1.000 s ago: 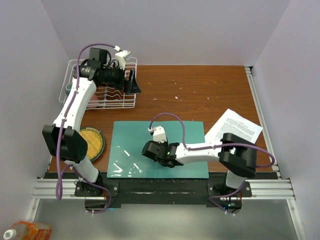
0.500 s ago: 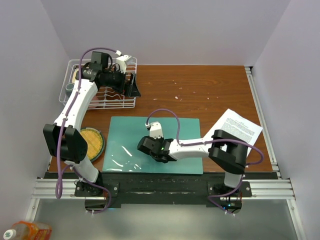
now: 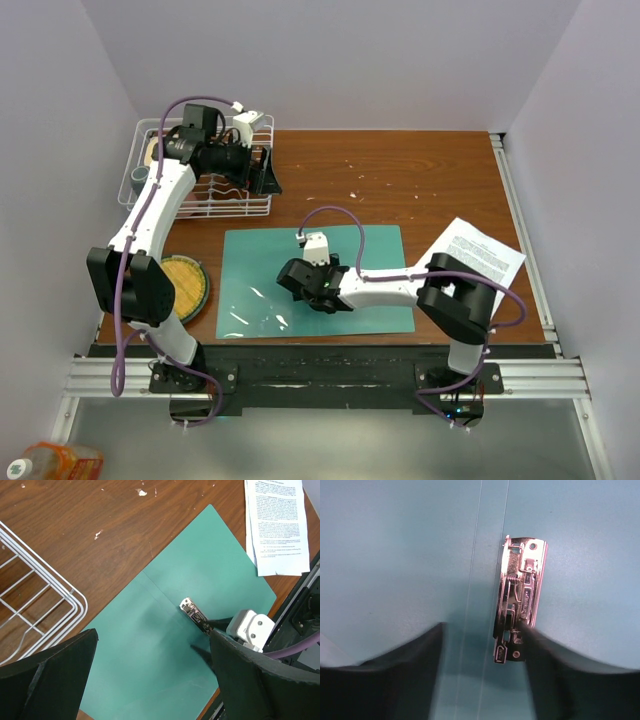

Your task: Put the files into the folder

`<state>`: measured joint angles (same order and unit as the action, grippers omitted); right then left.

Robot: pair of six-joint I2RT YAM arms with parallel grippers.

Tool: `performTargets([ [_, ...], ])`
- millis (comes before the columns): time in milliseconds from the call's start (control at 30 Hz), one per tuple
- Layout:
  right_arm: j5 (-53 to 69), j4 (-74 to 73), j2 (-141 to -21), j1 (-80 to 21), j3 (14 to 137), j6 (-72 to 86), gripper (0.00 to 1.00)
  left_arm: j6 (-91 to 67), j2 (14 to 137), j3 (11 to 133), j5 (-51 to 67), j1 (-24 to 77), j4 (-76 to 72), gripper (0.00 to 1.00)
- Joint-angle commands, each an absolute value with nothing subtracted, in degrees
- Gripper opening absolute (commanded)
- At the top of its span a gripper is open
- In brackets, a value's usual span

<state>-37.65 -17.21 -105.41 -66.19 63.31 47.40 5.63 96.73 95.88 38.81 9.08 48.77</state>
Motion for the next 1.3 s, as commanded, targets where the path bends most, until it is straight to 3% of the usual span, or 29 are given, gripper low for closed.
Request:
performTargets([
  [0, -36.83, -19.67, -101.35, -66.01, 67.67, 48.95, 0.82, 6.15, 95.54, 96.06, 40.95, 9.31, 46.85, 1.00],
  [167, -43.23, -30.21, -87.67, -64.43, 66.72, 55.95, 0.85, 5.10, 96.42, 97.38, 41.40, 12.91, 45.71, 1.00],
  [267, -44.04, -37.34, -79.23, -57.50, 61.28, 62.37, 0.82, 4.13, 97.64, 97.47, 40.87, 17.39, 42.47, 1.00],
  [467, -39.99, -46.14, -71.47, -31.60, 51.34, 66.80, 0.87, -3.68, 100.45, 92.38, 41.66, 24.16, 28.77, 1.00],
  [567, -41.74, -46.92, -67.87, -25.60, 50.36, 66.18, 0.88, -6.06, 103.61, 92.20, 40.70, 28.90, 23.76, 1.00],
  [767, -44.65, -57.37, -67.23, -16.20, 53.35, 70.22, 0.99, -8.08, 110.20, 95.61, 39.20, 36.12, 18.99, 1.00],
  [900, -42.46, -59.59, -69.25, -10.12, 53.09, 68.56, 0.99, -8.96, 115.30, 97.91, 37.10, 40.51, 17.06, 1.00],
  [1033, -40.17, -57.31, -70.66, -6.25, 52.65, 64.87, 0.99, -9.93, 118.91, 100.63, 34.90, 42.80, 15.74, 1.00],
  [1267, -34.72, -48.00, -72.67, 10.87, 50.27, 54.68, 0.99, -10.19, 123.65, 104.41, 31.11, 46.14, 15.03, 1.00],
])
